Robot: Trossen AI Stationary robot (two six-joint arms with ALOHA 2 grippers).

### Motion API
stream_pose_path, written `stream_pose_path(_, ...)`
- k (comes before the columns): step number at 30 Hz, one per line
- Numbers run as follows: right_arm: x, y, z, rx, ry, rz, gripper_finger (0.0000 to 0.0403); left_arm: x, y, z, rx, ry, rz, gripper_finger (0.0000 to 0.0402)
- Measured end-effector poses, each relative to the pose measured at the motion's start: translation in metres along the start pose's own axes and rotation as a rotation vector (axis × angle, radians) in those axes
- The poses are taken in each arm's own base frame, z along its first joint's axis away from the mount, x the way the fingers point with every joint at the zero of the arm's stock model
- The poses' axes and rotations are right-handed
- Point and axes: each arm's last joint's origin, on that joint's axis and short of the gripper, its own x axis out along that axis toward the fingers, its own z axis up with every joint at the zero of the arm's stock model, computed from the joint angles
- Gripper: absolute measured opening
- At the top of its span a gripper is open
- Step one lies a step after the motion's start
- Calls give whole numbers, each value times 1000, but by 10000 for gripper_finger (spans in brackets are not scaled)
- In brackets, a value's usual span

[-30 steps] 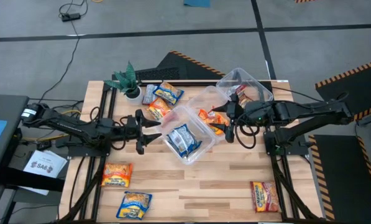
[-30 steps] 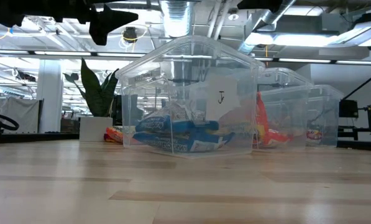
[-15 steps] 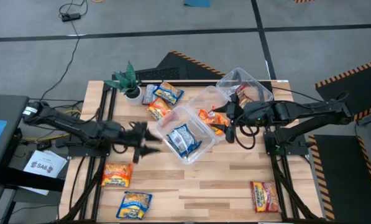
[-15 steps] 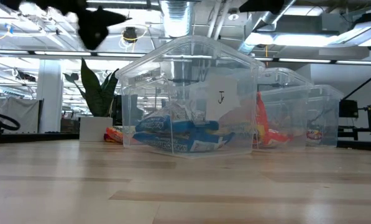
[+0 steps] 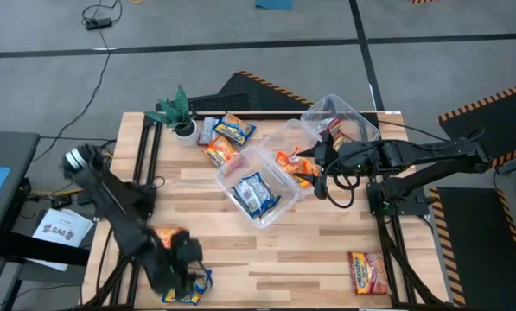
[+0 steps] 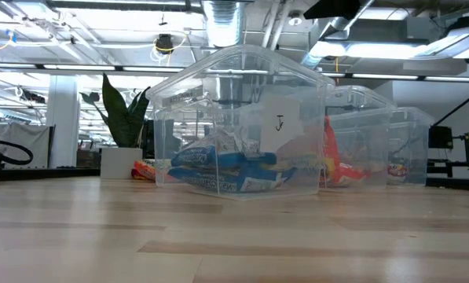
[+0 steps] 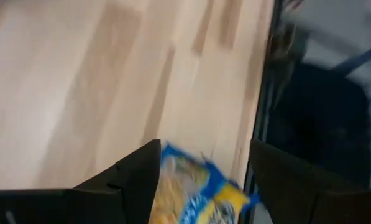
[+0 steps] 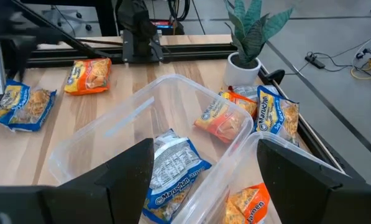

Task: Sort Maruchan noodles
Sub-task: Put the blue noodle pack into the left transparent bin

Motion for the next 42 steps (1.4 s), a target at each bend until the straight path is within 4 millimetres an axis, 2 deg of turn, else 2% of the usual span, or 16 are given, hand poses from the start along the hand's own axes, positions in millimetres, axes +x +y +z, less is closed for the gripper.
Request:
stream_pose_path(5,0,0,0,-7,4,0,306,26,-41,-13,26,190,207,231)
stream_pose_path(8,0,0,-1,-11,7,0,306,41,-54,-20,24,267,310,231)
stream_pose_path(11,0,0,-1,-18,10,0,306,54,-59,-26,-8,326,331,231)
stream_pose_path(20,0,0,-1,-39,10,0,306,67,-49,-43,-86,365,384,231)
stream_pose_path(26,1,0,-1,-42,12,0,306,82,-31,-60,-206,448,421,231)
stream_pose_path(35,1,0,-1,-55,12,0,306,88,-13,-65,-279,475,503,228)
stream_pose_path(39,1,0,-1,-54,12,0,306,90,-8,-60,-325,511,543,195)
stream_pose_path(42,1,0,-1,-51,12,0,306,91,-2,-56,-363,532,587,138)
